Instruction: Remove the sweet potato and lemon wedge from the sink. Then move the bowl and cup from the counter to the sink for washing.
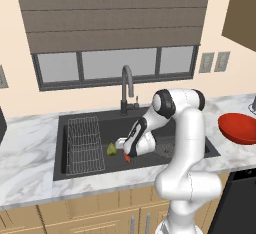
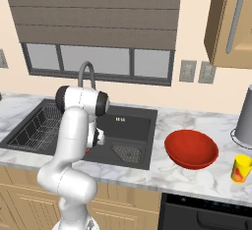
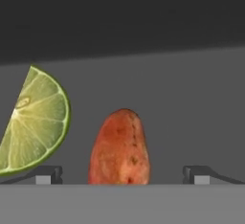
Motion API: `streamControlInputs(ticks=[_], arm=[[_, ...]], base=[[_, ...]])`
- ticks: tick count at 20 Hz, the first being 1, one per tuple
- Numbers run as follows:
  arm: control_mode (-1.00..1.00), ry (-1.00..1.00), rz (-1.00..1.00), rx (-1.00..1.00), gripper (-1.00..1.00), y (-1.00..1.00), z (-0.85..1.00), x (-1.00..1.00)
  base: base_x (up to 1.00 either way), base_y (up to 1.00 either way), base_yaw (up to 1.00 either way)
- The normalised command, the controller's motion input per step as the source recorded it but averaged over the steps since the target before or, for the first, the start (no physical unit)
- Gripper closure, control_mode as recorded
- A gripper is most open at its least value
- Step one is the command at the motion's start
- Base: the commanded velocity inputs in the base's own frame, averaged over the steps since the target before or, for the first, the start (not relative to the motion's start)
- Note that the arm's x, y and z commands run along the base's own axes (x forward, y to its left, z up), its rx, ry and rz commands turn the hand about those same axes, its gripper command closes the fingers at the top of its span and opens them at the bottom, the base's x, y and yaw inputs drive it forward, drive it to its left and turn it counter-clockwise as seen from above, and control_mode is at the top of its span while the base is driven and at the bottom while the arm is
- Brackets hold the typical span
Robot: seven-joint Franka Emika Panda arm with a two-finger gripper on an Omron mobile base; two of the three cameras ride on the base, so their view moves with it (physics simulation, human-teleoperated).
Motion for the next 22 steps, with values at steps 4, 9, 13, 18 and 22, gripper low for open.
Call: streamControlInputs(ticks=[4,9,13,18,22], arm=[[-1.00,0.16,-0.04,0.01,-1.00,0.07,-0.10,0.04],[-1.00,0.18,-0.05,0.00,-1.00,0.08,-0.12,0.03],[-1.00,0.12,-0.02,0.00,-1.00,0.04,-0.09,0.13],[-1.00,0.09,0.00,0.00,-1.00,0.00,-0.11,0.08],[-1.00,0.10,0.00,0.00,-1.00,0.04,-0.18,0.00]], base=[[0.00,0.00,0.00],[0.00,0.00,0.00],[0.00,0.00,0.00],[0.00,0.00,0.00],[0.00,0.00,0.00]])
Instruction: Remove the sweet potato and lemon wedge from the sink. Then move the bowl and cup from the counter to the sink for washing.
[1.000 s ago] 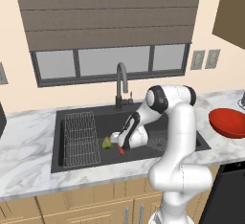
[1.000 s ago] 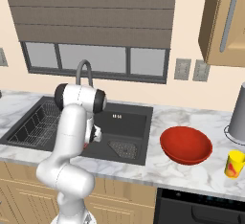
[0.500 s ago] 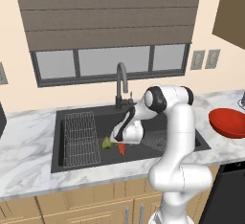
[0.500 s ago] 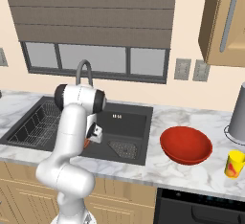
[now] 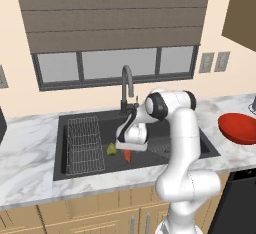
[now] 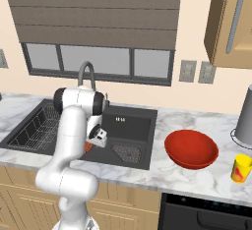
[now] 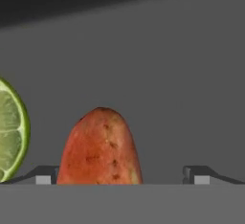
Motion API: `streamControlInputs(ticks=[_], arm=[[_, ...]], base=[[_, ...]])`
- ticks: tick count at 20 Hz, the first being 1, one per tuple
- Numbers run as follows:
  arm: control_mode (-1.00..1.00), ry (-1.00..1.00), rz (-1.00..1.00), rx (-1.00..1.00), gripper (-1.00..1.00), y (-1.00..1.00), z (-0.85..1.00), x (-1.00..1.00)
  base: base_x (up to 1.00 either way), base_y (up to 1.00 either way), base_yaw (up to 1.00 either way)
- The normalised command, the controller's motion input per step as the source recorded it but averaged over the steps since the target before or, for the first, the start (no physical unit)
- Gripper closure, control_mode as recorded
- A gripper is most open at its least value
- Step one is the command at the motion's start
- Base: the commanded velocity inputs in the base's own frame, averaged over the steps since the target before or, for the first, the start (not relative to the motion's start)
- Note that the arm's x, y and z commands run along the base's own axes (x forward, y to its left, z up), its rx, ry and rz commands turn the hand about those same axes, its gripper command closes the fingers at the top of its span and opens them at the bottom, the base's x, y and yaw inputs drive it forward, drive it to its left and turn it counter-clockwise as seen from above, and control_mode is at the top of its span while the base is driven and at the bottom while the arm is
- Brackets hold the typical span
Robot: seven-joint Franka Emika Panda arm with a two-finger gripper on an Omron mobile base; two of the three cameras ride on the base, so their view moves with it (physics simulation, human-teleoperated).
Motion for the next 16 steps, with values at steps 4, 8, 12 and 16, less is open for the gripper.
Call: streamControlInputs(ticks=[4,8,12,16], arm=[[-1.00,0.09,0.00,0.00,-1.00,0.10,-0.18,0.00],[-1.00,0.07,0.00,0.00,-1.00,0.13,-0.13,0.01],[-1.00,0.07,0.00,0.00,-1.00,0.08,-0.11,0.03],[-1.00,0.09,-0.02,0.00,-1.00,0.02,-0.13,0.00]], base=[[0.00,0.00,0.00],[0.00,0.00,0.00],[0.00,0.00,0.00],[0.00,0.00,0.00]])
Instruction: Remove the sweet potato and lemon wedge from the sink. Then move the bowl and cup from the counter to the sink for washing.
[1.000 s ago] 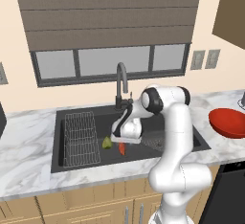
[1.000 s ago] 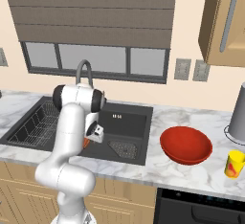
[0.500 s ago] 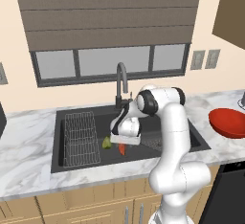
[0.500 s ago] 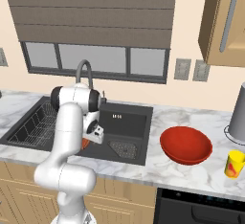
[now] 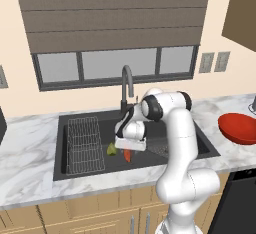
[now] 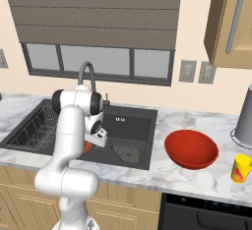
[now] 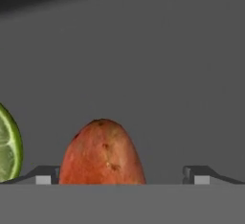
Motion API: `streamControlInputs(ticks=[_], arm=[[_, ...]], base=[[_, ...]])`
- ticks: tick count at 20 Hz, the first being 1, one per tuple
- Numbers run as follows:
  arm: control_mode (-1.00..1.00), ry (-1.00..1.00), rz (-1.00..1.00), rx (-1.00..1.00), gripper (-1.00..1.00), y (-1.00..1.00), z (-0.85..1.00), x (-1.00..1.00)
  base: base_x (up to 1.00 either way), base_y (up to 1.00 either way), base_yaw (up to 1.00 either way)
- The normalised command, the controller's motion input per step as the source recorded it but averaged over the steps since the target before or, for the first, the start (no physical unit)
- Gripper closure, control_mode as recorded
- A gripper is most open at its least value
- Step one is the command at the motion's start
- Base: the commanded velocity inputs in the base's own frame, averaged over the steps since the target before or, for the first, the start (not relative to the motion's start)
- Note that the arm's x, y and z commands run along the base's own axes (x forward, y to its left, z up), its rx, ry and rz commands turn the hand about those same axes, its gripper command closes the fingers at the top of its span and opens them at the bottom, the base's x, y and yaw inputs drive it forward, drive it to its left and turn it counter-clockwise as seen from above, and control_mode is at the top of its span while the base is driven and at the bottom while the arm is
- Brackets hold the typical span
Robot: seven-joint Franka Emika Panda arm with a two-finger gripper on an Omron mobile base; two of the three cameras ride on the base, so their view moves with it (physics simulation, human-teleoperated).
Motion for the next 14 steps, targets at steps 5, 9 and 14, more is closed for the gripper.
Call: streamControlInputs(ticks=[5,9,14], arm=[[-1.00,0.16,-0.02,0.00,1.00,0.01,-0.16,-0.05],[-1.00,0.12,-0.01,0.00,1.00,0.00,-0.14,-0.13],[-1.00,0.03,-0.02,0.00,1.00,0.00,-0.11,-0.19]], base=[[0.00,0.00,0.00],[0.00,0.00,0.00],[0.00,0.00,0.00]])
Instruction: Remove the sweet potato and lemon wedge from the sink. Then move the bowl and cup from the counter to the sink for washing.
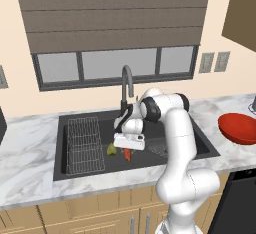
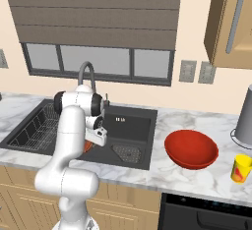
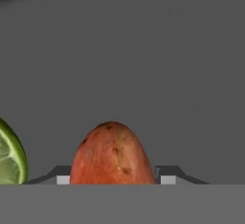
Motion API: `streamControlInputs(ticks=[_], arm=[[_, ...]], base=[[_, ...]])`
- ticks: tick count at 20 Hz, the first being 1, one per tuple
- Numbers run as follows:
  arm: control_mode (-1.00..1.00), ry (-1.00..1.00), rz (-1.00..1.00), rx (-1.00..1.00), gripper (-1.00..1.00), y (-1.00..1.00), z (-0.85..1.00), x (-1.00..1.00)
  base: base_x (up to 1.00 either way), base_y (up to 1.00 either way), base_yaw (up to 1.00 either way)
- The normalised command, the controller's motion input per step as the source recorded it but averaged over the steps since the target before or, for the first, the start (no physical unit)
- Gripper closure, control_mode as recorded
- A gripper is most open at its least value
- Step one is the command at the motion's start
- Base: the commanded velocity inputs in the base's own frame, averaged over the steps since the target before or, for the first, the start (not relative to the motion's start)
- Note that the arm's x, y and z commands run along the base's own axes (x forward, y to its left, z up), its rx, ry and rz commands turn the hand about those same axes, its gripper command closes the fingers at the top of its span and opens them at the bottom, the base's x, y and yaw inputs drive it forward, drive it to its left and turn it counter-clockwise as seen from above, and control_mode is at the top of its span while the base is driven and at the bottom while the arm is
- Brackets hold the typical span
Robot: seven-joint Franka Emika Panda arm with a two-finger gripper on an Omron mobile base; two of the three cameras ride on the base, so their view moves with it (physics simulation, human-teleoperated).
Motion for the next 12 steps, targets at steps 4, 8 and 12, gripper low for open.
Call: streamControlInputs(ticks=[4,8,12], arm=[[-1.00,0.00,-0.02,0.00,1.00,0.00,-0.08,-0.20],[-1.00,0.00,-0.03,0.00,1.00,0.00,-0.04,-0.22],[-1.00,0.00,-0.03,0.02,1.00,0.00,-0.01,-0.19]], base=[[0.00,0.00,0.00],[0.00,0.00,0.00],[0.00,0.00,0.00]])
